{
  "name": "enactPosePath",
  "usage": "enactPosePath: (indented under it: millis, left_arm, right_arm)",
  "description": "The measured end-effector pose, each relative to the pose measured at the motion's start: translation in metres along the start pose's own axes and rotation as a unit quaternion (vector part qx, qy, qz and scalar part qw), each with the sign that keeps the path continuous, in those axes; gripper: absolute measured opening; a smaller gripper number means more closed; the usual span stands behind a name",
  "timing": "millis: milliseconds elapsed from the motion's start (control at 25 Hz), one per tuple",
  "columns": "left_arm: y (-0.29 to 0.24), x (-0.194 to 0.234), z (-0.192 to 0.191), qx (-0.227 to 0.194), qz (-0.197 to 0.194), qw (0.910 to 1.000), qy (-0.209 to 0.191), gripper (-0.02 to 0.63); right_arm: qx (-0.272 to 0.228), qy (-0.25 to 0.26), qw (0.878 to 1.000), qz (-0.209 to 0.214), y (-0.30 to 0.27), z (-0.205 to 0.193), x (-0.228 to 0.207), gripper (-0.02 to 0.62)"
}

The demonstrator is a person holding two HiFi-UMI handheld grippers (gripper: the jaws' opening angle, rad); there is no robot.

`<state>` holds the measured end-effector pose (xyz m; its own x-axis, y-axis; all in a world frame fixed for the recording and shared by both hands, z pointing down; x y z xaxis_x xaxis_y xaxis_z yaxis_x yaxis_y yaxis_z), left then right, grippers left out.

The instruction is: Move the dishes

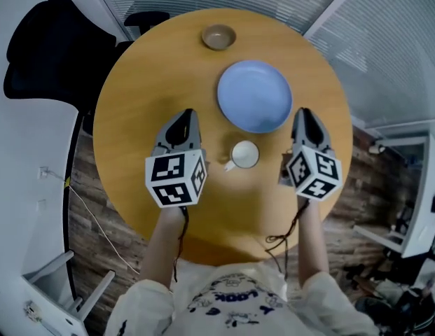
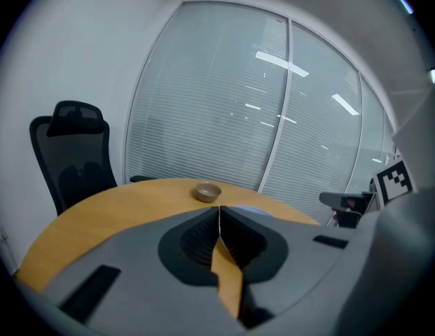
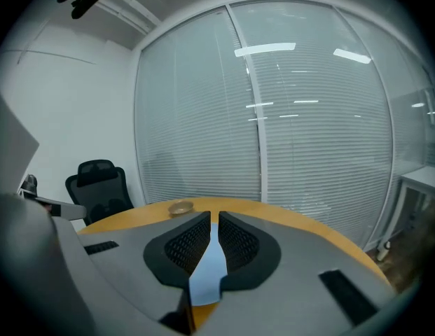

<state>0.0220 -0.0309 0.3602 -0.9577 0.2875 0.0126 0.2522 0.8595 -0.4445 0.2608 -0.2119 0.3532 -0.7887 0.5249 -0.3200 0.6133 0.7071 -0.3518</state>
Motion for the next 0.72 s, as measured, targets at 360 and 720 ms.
enactPosePath:
  millis: [360,720]
  left_arm:
    - [-0.076,-0.004,-0.038,0.076,-0.053,0.9952,0.031,0.007]
    - [-0.128,-0.008,-0.059,0.102,-0.092,0.9889,0.057,0.071]
  right_arm:
    - [0.045,-0.037,0.996,-0.071,-0.036,-0.043,-0.041,0.018]
    - [0.087,-0.059,0.991,-0.084,-0.068,-0.075,-0.060,0.086]
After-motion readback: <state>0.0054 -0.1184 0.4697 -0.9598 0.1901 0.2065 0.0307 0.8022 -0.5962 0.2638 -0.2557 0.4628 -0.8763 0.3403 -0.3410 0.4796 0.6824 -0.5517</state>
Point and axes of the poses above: the fingertips, and each gripper's own axes: y backward along the fingers, x to its left, z out of its top, the point moved 8 cm from there along y, backward along the fingers, and after that the axes turned 14 degrees about -y, right-handed, at the moved point
